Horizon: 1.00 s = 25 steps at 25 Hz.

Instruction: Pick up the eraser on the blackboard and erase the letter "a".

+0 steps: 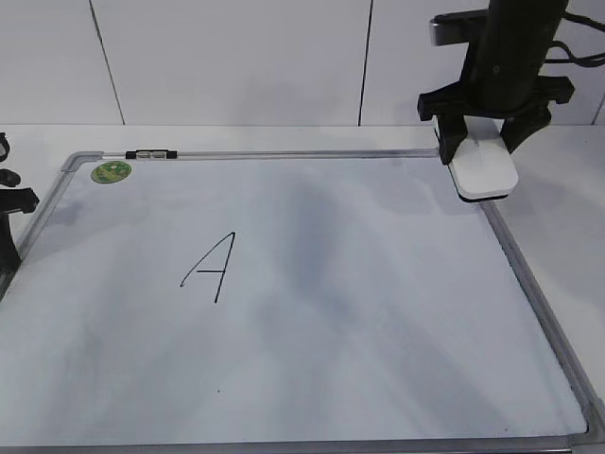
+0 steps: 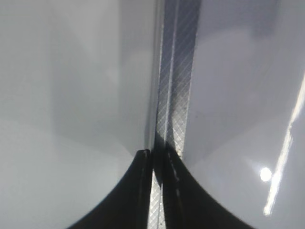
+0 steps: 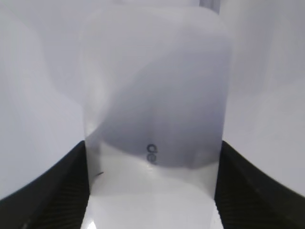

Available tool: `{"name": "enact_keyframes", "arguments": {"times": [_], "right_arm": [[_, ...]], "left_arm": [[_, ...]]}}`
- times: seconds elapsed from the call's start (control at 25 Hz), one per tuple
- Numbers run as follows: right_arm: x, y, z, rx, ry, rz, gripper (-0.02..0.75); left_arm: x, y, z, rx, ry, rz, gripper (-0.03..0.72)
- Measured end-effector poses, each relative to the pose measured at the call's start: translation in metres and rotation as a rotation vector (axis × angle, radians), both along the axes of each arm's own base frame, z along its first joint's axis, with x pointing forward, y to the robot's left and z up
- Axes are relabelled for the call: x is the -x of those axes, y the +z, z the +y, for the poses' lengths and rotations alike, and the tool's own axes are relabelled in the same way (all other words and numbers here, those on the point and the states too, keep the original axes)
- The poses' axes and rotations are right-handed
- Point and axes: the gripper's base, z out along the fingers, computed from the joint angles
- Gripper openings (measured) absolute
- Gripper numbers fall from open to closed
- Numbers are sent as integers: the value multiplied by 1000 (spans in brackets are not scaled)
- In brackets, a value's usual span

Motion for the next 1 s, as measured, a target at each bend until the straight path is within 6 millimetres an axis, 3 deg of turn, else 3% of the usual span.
{"name": "enact_keyframes", "arguments": {"times": [0.72, 1.0], "right_arm": [[-17, -65, -4, -29, -15, 155, 552], [-17, -73, -13, -34, -33, 176, 552]], "left_arm": [[0, 0, 0, -2, -1, 0, 18], [0, 0, 0, -2, -2, 0, 18]]}}
